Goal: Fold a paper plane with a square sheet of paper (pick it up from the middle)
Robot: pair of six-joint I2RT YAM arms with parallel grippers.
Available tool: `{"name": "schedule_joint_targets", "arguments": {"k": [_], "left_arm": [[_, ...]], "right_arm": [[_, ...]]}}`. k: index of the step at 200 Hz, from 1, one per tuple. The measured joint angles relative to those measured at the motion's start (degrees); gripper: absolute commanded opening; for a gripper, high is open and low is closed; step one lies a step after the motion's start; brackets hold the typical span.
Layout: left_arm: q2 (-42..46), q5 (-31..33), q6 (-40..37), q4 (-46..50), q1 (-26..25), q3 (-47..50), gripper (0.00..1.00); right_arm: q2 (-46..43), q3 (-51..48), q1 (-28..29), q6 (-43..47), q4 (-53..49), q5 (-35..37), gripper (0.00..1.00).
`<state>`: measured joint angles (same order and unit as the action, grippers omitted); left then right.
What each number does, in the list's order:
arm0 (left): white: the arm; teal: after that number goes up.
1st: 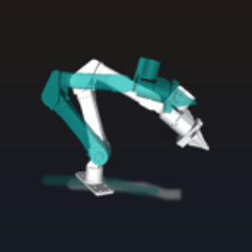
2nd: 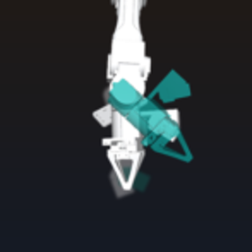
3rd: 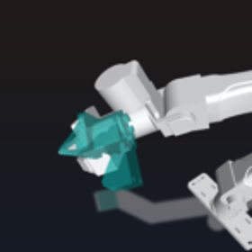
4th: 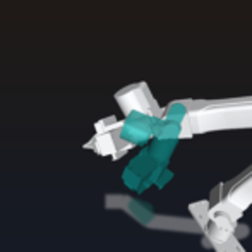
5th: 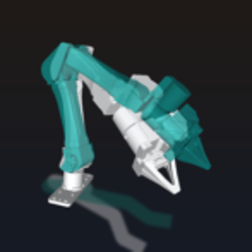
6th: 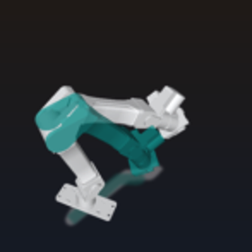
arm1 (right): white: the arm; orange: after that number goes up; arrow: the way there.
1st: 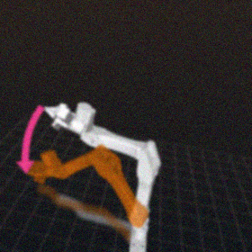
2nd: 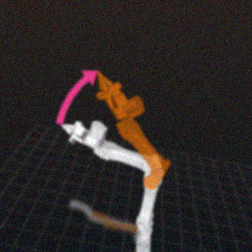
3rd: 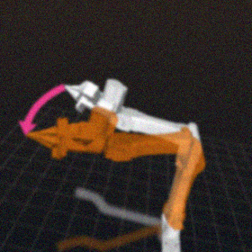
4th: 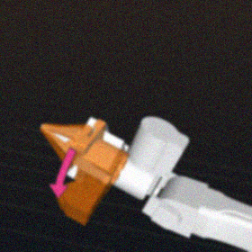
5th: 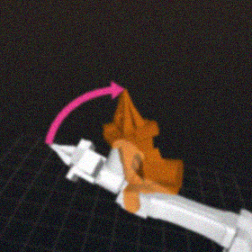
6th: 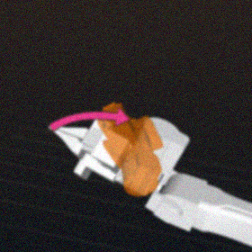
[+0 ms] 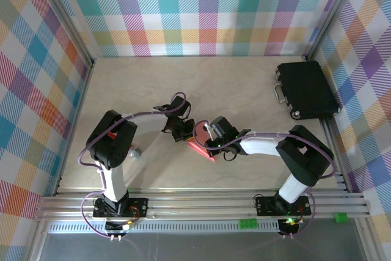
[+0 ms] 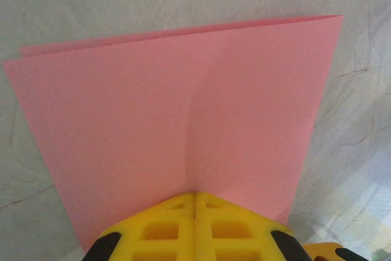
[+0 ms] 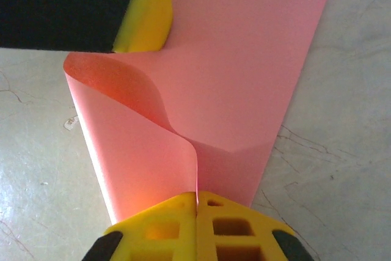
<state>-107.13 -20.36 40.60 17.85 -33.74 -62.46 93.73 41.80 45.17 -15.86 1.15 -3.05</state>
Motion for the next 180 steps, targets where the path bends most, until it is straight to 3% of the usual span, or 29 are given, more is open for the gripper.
{"name": "schedule_joint_targets", "arguments": {"k": [33, 69, 103, 138, 180], "left_arm": [[-0.2, 0.1, -0.4, 1.1, 0.0, -0.9, 0.05], [0.2, 1.4, -0.4, 3.1, 0.0, -1.9, 0.16], [5.7, 3.8, 1.6, 2.9, 0.0, -1.8, 0.19], [12.7, 3.9, 7.1, -2.5, -0.3, 3.2, 0.1], [13.8, 2.6, 15.2, -10.2, -2.8, 12.3, 0.01]], "right_arm": [[0.2, 0.0, -0.2, 0.0, 0.0, -0.4, 0.0], [0.3, 0.0, -0.2, -0.3, 0.1, -0.8, 0.0], [0.5, 0.2, -0.2, -1.1, 0.1, -1.5, 0.0], [1.3, 0.8, -0.2, -1.7, 0.4, -1.9, 0.0], [1.5, 1.0, -0.2, -2.1, 0.6, -2.1, 0.0]]}}
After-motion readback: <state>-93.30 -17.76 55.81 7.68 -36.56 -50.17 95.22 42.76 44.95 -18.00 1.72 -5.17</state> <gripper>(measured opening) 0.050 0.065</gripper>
